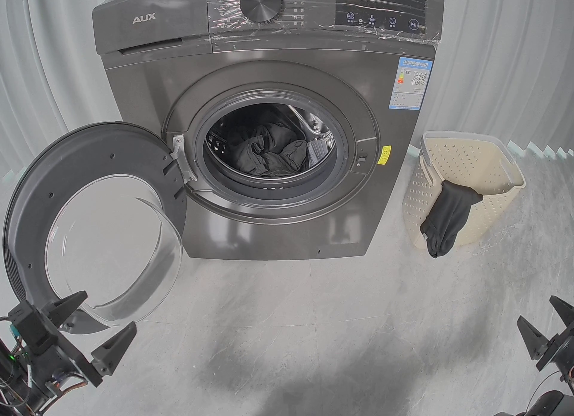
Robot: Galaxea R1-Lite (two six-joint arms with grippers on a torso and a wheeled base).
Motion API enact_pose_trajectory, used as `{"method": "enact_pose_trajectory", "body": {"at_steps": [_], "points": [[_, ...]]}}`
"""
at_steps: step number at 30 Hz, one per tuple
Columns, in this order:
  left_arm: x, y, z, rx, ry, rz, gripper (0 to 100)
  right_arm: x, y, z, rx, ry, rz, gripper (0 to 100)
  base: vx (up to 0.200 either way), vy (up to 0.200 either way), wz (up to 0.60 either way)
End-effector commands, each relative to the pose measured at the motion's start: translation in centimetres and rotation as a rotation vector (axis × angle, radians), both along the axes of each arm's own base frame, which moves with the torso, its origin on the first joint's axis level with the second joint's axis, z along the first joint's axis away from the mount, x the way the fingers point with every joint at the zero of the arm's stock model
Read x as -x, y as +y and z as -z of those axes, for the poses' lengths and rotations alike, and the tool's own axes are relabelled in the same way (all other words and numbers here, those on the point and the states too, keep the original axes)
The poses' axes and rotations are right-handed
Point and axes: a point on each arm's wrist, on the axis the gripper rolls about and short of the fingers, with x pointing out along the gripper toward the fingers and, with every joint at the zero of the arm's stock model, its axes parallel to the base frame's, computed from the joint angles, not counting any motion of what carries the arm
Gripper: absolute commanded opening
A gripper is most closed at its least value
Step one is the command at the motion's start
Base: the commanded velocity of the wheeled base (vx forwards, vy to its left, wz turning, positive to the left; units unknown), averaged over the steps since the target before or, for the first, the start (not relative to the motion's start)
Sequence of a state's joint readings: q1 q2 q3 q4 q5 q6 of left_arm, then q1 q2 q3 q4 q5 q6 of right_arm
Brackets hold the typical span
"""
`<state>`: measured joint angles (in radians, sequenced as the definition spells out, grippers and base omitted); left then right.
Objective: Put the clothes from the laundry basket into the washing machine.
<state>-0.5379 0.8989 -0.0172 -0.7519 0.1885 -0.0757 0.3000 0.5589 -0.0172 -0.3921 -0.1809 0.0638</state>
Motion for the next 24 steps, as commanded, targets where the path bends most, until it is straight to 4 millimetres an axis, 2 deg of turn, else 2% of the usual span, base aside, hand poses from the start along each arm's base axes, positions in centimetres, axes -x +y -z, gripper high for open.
{"method": "enact_pose_trajectory", "body": {"at_steps": [1,5,10,13,16,24], "points": [[4.7,3.2,0.7,0.069,-0.132,-0.124,100,4.0,-1.1,2.3,-0.005,-0.115,0.08,100,0.0,0.0,0.0],[6.3,3.9,1.4,0.076,-0.18,-0.206,100,5.0,-1.3,3.5,-0.001,-0.111,0.112,100,0.0,0.0,0.0],[7.8,4.1,2.4,0.085,-0.207,-0.208,100,5.0,-1.3,3.5,-0.004,-0.121,0.14,100,0.0,0.0,0.0],[8.8,4.1,4.2,0.057,-0.159,-0.258,100,5.0,-1.3,3.5,-0.003,-0.118,0.145,100,0.0,0.0,0.0],[9.2,4.0,5.1,0.043,-0.127,-0.309,100,5.0,-1.3,3.5,-0.013,-0.12,0.159,100,0.0,0.0,0.0],[9.5,3.8,5.2,0.038,-0.17,-0.336,100,5.5,-1.1,3.6,0.052,-0.152,0.28,100,0.0,0.0,0.0]]}}
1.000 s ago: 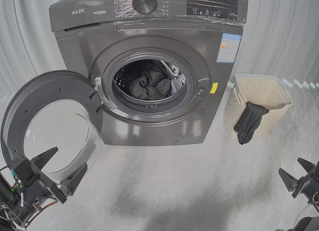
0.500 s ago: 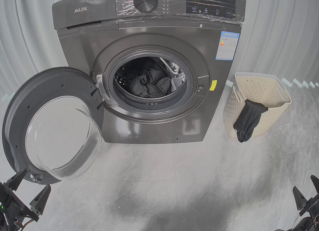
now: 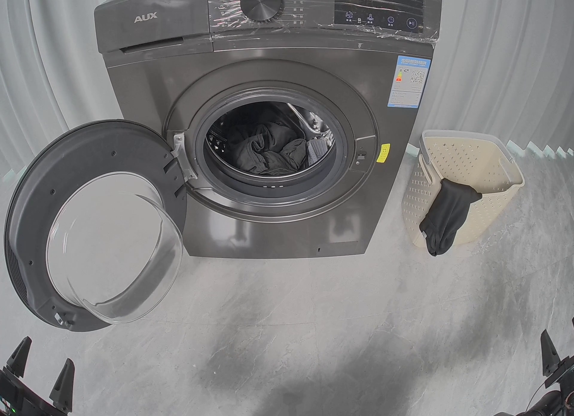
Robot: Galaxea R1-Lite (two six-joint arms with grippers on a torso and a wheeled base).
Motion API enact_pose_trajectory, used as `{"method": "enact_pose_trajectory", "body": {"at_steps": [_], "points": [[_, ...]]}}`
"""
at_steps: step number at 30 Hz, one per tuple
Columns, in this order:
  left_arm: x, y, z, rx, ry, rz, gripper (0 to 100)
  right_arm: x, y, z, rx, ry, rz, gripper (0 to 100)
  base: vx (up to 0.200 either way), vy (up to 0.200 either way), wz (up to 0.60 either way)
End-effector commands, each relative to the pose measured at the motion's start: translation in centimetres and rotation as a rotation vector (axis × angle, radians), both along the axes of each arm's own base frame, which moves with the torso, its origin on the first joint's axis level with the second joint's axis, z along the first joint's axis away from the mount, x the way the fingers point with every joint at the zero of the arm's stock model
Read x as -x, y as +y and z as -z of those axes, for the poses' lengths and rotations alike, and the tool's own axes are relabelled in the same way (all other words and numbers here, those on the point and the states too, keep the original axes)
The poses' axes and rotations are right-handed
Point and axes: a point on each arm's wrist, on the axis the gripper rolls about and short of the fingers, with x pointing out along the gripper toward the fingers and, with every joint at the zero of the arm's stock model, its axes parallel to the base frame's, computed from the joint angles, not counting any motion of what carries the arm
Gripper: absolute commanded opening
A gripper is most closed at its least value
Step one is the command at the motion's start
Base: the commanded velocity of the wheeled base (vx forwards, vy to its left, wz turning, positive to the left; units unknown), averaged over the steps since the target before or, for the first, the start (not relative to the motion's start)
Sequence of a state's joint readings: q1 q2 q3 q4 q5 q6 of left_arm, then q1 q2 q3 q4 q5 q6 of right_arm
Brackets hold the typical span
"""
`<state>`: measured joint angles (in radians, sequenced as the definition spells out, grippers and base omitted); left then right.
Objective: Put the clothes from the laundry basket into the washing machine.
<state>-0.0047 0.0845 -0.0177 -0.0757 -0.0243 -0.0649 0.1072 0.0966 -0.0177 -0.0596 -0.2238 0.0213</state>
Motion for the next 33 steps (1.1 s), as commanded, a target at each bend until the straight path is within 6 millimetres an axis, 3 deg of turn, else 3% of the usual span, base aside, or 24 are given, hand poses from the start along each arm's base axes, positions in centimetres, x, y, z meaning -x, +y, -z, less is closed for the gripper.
{"method": "enact_pose_trajectory", "body": {"at_steps": [1,3,8,19,33], "points": [[0.47,-0.05,0.7,-0.013,-0.045,-0.016,100,0.71,0.47,0.63,0.039,-0.057,0.003,100,0.0,0.0,0.0],[0.59,-0.04,0.89,-0.045,-0.046,0.002,100,0.76,0.65,0.64,0.036,-0.067,-0.096,100,0.0,0.0,0.0],[0.63,-0.03,1.53,-0.074,0.028,0.004,100,0.72,0.62,0.77,0.025,-0.059,-0.084,100,0.0,0.0,0.0],[0.58,-0.02,1.51,-0.066,0.016,0.002,100,0.7,0.67,1.32,0.004,-0.009,-0.109,100,0.0,0.0,0.0],[0.58,-0.01,1.51,-0.045,0.017,-0.006,100,0.7,0.68,1.32,0.014,-0.009,-0.111,100,0.0,-0.2,0.0]]}}
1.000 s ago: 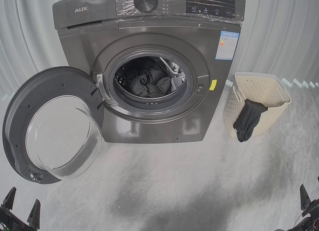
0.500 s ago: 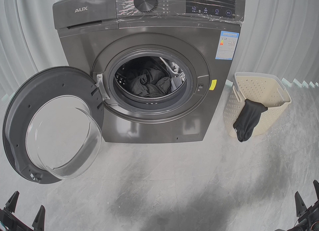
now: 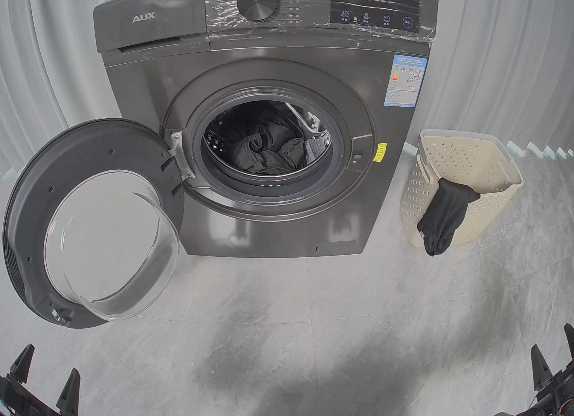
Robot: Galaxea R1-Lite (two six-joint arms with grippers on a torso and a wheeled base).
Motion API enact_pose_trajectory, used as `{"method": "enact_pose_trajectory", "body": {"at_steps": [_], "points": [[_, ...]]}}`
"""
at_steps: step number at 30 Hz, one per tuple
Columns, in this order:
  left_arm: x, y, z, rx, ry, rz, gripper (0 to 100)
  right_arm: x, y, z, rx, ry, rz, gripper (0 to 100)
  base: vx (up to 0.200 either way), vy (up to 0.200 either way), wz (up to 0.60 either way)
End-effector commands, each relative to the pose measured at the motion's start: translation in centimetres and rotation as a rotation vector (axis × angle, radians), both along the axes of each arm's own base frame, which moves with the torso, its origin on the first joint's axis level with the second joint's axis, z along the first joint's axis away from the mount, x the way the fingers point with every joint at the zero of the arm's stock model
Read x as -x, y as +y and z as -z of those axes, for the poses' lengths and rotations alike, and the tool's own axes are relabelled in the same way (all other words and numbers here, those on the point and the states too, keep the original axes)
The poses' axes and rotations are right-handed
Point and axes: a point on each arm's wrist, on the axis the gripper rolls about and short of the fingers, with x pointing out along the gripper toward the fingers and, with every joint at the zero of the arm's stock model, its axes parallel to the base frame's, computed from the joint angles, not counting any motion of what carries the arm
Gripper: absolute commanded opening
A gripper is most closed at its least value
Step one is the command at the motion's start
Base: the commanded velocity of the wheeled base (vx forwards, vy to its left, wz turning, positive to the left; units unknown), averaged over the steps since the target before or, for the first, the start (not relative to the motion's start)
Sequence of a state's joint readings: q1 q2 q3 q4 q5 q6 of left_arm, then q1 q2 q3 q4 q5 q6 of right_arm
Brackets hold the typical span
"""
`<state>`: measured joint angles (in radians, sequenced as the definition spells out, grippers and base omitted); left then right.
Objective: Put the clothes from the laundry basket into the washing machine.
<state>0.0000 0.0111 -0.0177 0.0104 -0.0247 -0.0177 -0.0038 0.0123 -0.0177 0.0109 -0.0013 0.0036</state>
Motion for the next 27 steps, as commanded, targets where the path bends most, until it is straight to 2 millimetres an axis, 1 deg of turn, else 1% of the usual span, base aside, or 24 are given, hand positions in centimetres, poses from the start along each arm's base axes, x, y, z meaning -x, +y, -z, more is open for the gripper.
{"method": "enact_pose_trajectory", "body": {"at_steps": [1,27], "points": [[-0.04,0.0,0.48,0.004,0.005,-0.002,100,-0.03,0.0,0.43,-0.001,0.004,0.001,100,0.0,-0.2,0.0],[-0.04,0.0,0.48,0.007,0.006,-0.002,100,-0.03,0.0,0.43,0.001,0.004,0.001,100,0.0,-0.2,0.0]]}}
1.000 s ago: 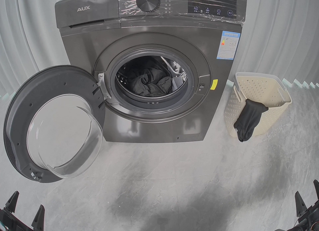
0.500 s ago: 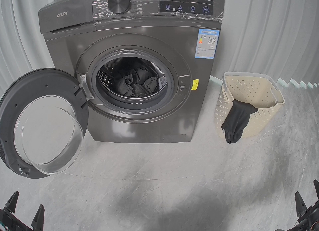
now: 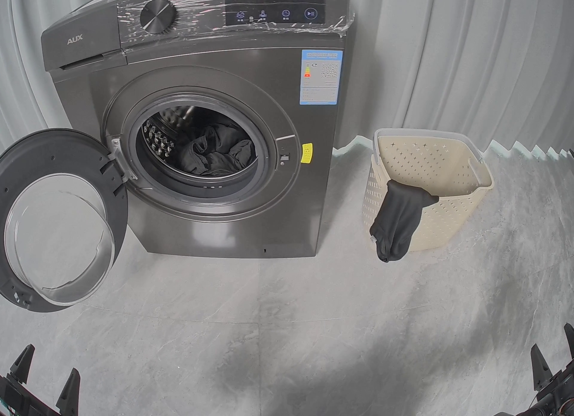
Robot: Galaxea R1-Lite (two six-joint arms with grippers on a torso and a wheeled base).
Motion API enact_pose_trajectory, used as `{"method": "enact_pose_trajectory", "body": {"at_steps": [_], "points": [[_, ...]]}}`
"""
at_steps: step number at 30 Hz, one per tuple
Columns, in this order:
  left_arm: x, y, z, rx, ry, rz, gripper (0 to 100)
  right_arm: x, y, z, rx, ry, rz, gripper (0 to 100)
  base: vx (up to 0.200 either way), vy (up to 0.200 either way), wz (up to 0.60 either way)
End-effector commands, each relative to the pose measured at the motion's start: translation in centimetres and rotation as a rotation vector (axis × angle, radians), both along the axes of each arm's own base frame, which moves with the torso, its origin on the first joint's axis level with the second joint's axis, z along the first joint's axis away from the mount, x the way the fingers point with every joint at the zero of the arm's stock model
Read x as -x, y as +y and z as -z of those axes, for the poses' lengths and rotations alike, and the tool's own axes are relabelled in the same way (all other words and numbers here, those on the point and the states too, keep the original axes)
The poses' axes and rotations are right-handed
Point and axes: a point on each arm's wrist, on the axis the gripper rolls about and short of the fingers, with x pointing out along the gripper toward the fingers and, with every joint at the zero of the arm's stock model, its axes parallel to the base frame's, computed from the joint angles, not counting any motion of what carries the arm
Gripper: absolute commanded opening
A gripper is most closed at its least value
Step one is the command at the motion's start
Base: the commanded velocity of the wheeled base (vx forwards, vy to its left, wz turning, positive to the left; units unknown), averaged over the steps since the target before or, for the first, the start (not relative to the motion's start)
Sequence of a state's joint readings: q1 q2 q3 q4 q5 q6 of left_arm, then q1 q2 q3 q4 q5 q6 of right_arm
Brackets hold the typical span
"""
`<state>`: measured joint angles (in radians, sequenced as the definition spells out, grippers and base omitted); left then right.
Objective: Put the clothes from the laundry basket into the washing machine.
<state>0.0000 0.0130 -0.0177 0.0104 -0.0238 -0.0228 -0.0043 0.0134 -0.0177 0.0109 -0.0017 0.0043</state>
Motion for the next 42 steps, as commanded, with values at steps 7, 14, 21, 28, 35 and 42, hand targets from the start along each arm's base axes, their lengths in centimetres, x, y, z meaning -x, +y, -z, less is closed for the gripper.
{"method": "enact_pose_trajectory", "body": {"at_steps": [7,14,21,28,35,42], "points": [[-0.02,0.0,0.46,0.003,0.002,-0.001,100,-0.02,0.0,0.43,0.0,0.003,0.0,100,0.0,-0.2,0.0],[-0.02,0.01,0.45,0.003,0.0,-0.002,100,-0.02,0.0,0.43,0.001,0.003,0.0,100,0.0,-0.2,0.0],[-0.02,0.02,0.45,0.005,0.0,-0.01,100,-0.02,0.0,0.43,0.0,0.003,0.0,100,0.0,-0.057,0.0],[-0.02,0.03,0.45,0.006,0.001,-0.012,100,-0.02,0.0,0.43,0.001,0.003,0.0,100,0.171,0.0,0.0],[-0.02,0.03,0.45,0.012,0.001,-0.013,100,-0.02,0.0,0.43,0.0,0.003,0.0,100,0.2,0.0,0.0],[-0.02,0.04,0.45,0.014,0.001,-0.016,100,-0.02,0.0,0.43,0.0,0.003,0.0,100,0.143,0.0,0.0]]}}
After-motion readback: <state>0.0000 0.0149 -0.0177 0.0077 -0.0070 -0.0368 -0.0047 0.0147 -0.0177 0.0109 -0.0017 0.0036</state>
